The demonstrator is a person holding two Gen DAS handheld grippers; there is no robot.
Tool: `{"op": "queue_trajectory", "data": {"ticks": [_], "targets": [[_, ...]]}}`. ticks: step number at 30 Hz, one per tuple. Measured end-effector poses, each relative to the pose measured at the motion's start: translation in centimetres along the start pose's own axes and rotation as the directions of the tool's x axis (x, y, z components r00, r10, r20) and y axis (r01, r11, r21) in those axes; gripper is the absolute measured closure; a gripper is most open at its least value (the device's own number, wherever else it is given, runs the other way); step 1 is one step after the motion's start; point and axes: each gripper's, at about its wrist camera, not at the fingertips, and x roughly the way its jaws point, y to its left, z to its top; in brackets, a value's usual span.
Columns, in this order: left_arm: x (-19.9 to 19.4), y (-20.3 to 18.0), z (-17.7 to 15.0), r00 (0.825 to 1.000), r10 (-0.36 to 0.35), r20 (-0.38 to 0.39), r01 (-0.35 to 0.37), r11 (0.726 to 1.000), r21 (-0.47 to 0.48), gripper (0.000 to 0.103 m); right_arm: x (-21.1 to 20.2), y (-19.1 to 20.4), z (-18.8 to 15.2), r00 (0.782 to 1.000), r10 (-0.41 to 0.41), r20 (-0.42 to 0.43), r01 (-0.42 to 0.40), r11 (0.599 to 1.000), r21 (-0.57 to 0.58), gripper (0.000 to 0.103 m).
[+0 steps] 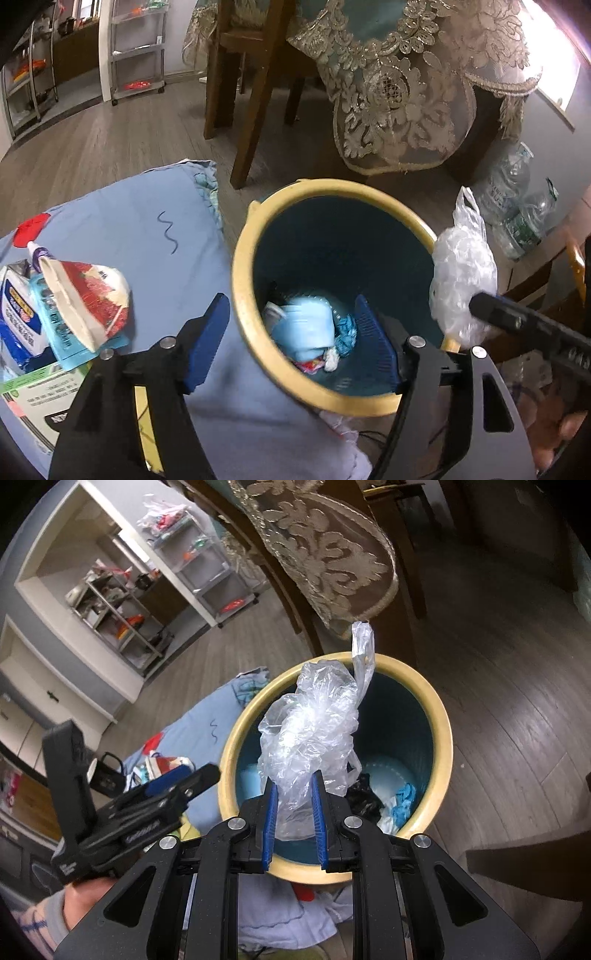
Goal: Collect trash
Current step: 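Carry the mask and plastic bag over the bin and open both grippers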
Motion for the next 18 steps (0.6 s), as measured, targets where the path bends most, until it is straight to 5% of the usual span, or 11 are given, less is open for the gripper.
{"op": "queue_trajectory", "data": {"ticks": [12,18], "targets": [[-5.6,5.1,-1.9,0.997,0.038,0.065,-0.033,0.997,-0.076,0.023,1.5,1.0,0.2,0.996,-0.077,-0.04,0.076,0.997,-0.028,0.081],[-8.6,7.1,-2.9,0.992,0.068,0.106,-0.058,0.993,-0.1,0.022,1.6,1.5,0.2,0.992,-0.117,-0.043,0.115,0.992,-0.044,0.042]]}}
